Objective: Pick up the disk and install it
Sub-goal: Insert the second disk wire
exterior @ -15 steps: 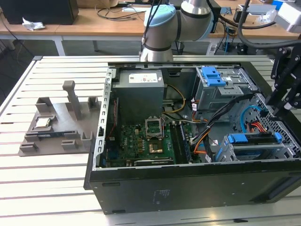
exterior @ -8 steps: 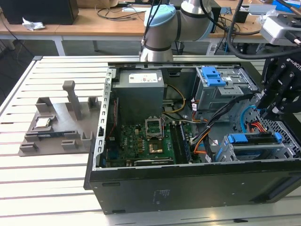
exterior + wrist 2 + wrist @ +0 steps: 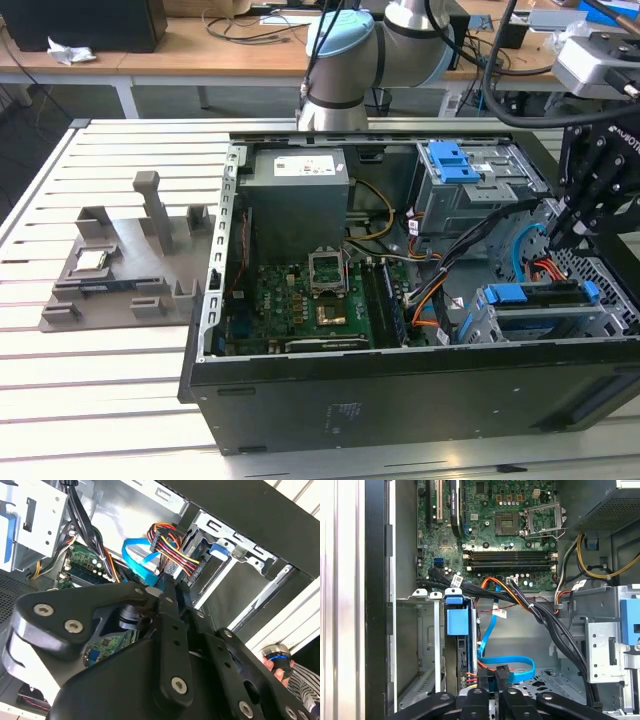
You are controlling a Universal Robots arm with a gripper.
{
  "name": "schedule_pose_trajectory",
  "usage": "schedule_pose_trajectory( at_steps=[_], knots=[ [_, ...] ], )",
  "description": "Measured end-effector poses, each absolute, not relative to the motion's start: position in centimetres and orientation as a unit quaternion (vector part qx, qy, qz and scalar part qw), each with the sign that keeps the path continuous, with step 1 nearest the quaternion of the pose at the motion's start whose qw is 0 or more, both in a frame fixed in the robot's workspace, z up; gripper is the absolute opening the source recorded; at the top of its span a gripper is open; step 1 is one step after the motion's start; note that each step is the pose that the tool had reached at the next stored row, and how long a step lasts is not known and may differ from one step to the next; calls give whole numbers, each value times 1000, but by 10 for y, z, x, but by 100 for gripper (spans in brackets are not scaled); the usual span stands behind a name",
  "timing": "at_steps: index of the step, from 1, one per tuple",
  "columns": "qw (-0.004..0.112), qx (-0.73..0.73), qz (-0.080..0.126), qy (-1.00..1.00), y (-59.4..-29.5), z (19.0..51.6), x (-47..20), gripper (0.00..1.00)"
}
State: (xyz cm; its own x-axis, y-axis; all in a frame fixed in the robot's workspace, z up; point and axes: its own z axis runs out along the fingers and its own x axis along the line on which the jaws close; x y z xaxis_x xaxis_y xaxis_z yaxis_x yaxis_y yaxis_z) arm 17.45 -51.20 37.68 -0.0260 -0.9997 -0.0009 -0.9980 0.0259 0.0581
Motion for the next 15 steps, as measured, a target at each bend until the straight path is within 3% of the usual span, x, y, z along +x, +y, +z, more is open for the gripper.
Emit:
schedule_pose_trajectory(
  at_steps=[15],
  knots=[
    [24, 710, -17, -704, -532, 374, 170, 16]
  ],
)
